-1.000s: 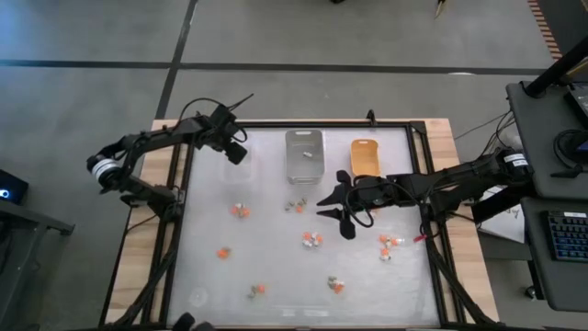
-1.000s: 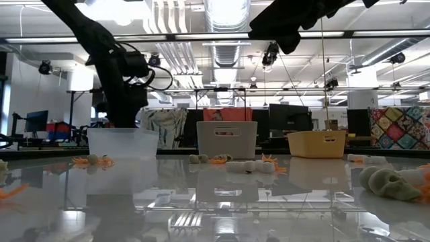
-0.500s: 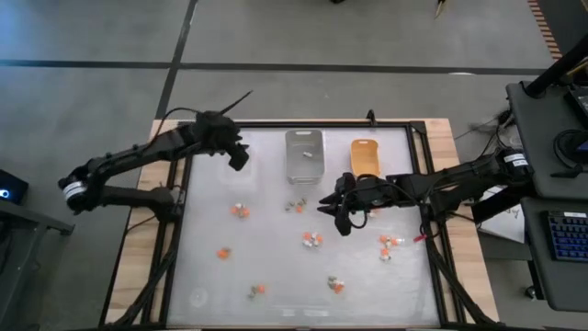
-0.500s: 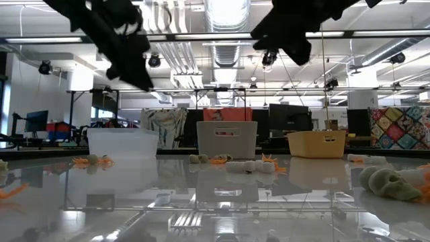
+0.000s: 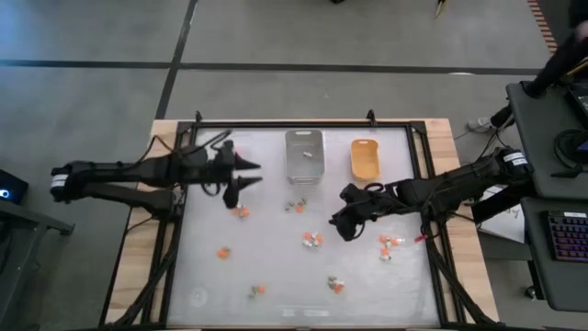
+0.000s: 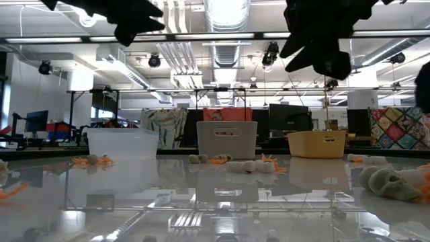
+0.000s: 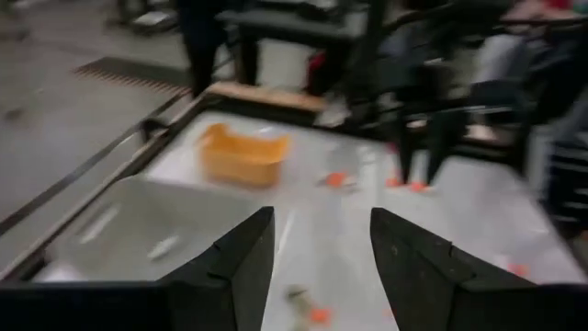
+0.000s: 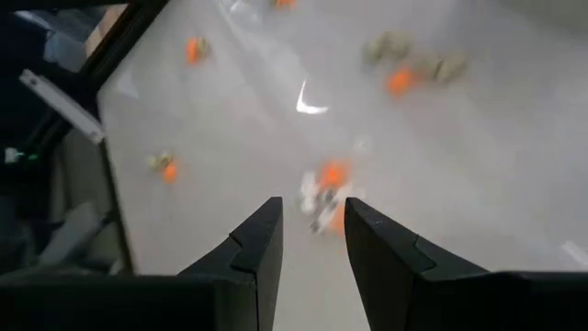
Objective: Sort Halloween decoration
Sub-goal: Put the orange spider toy into the transparent white bin
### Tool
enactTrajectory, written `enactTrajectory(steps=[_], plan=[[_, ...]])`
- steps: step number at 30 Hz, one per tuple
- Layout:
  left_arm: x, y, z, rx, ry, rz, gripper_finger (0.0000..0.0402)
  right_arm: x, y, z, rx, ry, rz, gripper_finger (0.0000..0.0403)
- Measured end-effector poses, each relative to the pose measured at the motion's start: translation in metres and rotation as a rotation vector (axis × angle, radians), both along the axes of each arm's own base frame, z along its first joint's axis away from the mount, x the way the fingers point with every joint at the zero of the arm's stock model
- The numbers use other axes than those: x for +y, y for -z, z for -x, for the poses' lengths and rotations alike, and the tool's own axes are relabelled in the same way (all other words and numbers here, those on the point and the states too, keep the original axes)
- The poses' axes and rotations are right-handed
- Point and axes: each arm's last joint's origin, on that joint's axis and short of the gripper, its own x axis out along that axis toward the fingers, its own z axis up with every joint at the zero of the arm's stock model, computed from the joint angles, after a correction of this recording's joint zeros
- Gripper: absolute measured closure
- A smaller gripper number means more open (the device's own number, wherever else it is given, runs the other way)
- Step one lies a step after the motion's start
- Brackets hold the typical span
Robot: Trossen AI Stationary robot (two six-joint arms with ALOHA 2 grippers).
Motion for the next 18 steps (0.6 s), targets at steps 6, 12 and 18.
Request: enactTrajectory(steps=[6, 12, 18], plan=[[-0.018, 0.007, -0.003, -0.092, 0.090, 0.002, 0.0237, 0.014, 0.004, 0.008, 0.083, 0.025, -0.116, 0.0294], [-0.019, 0.009, -0.004, -0.111, 0.092, 0.005, 0.0237, 0.024, 0.012, 0.020, 0.218, 0.098, -0.184, 0.0294], [-0.019, 0.007, -0.004, -0.119, 0.096, -0.015, 0.0237, 0.031, 0.019, 0.033, 0.354, 0.191, -0.228, 0.0294]])
